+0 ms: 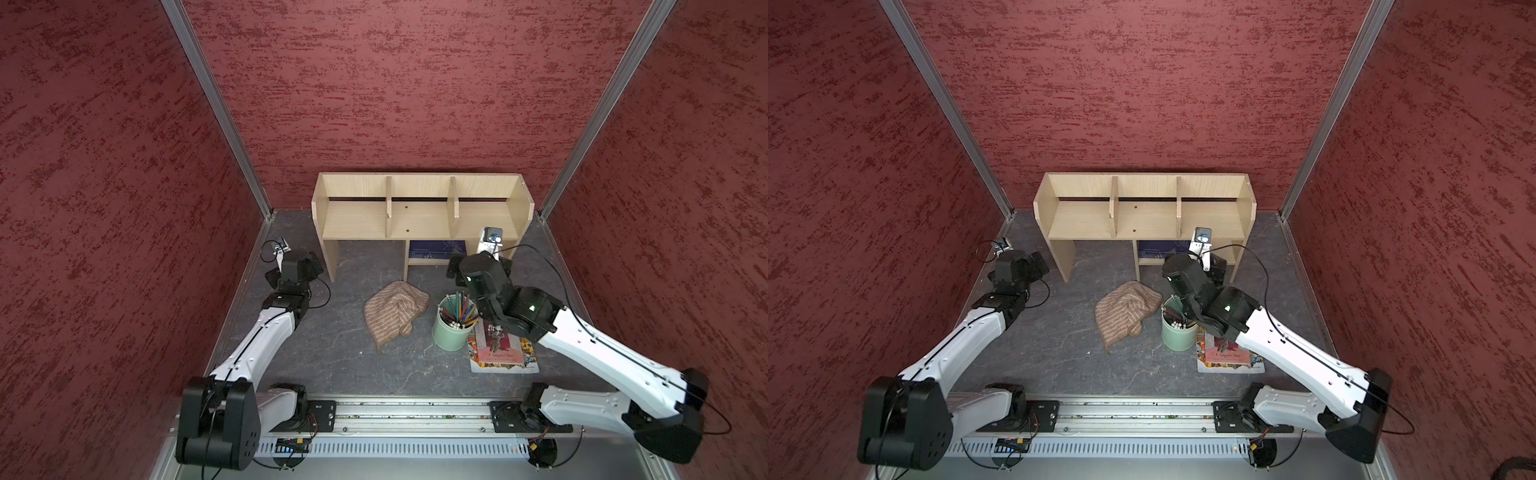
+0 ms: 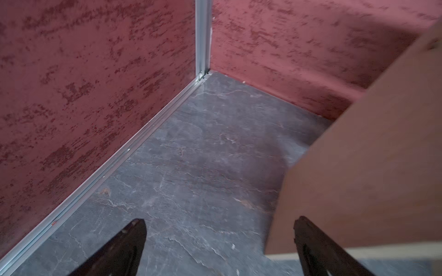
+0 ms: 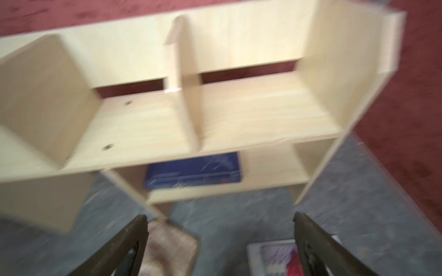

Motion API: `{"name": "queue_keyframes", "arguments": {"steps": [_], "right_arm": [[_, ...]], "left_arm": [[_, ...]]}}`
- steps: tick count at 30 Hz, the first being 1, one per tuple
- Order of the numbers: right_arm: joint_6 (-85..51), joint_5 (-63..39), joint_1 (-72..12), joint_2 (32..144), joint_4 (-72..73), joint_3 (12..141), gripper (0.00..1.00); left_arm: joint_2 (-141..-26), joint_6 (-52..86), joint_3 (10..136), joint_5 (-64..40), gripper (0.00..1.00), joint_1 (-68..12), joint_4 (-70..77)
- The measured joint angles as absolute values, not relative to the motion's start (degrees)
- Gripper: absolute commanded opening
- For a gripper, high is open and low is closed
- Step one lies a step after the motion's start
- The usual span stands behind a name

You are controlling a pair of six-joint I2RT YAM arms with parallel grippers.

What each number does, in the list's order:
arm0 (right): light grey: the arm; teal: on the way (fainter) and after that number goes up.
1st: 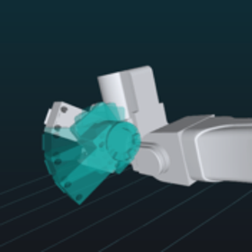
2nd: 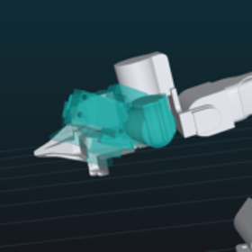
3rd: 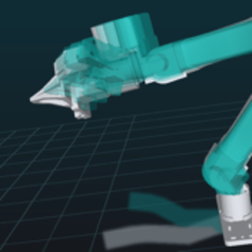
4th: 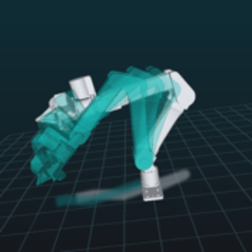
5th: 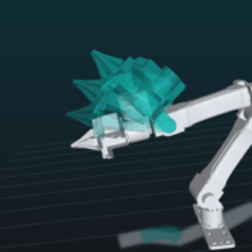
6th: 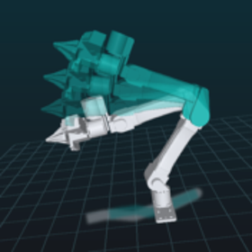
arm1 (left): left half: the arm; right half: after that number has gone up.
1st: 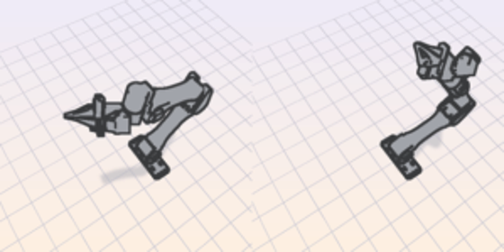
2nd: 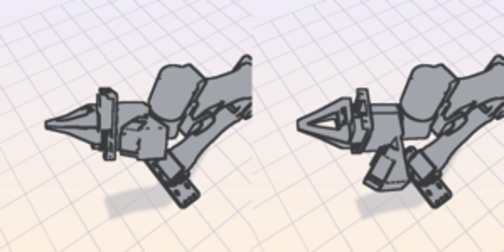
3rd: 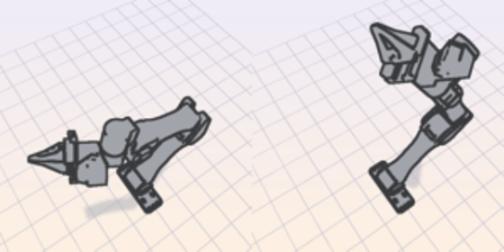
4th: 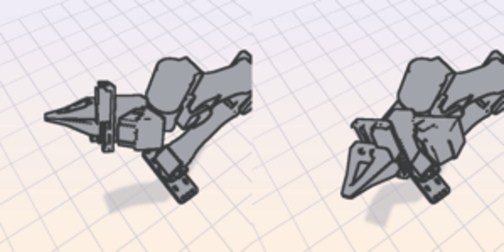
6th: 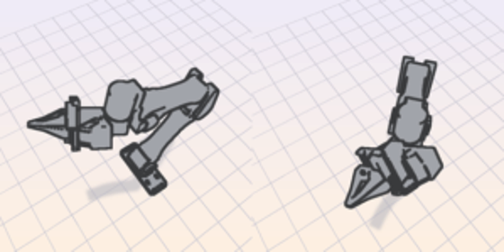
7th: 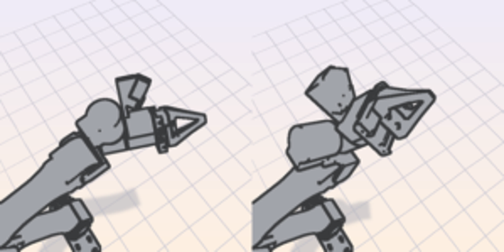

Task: Wipe the bookshelf clean with a cloth
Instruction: Reset both arms

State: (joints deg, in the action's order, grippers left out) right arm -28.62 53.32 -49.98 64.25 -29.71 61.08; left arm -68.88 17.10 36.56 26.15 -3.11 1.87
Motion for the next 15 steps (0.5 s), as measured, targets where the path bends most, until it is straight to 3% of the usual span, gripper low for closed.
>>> {"name": "queue_keyframes", "arguments": {"steps": [3, 9, 11, 15], "right_arm": [[-25.71, 58.72, -46.04, 62.83, -23.22, 49.47, 0.98], [-25.41, 60.18, -25.28, 63.75, -12.93, 35.90, 0.98], [-23.88, 57.87, -19.97, 66.13, -9.50, 34.87, 0.98], [-14.02, 49.41, -12.78, 71.44, 12.49, 28.16, 0.98]], "left_arm": [[-73.54, 16.40, 30.20, 25.71, 1.00, -0.03, 9.65], [-78.52, 10.83, 23.14, 21.41, 1.00, 0.60, 27.09], [-78.96, 9.19, 21.74, 19.18, 1.00, 0.71, 33.30], [-82.08, 6.52, 20.91, 14.00, 1.00, 1.23, 42.00]]}}
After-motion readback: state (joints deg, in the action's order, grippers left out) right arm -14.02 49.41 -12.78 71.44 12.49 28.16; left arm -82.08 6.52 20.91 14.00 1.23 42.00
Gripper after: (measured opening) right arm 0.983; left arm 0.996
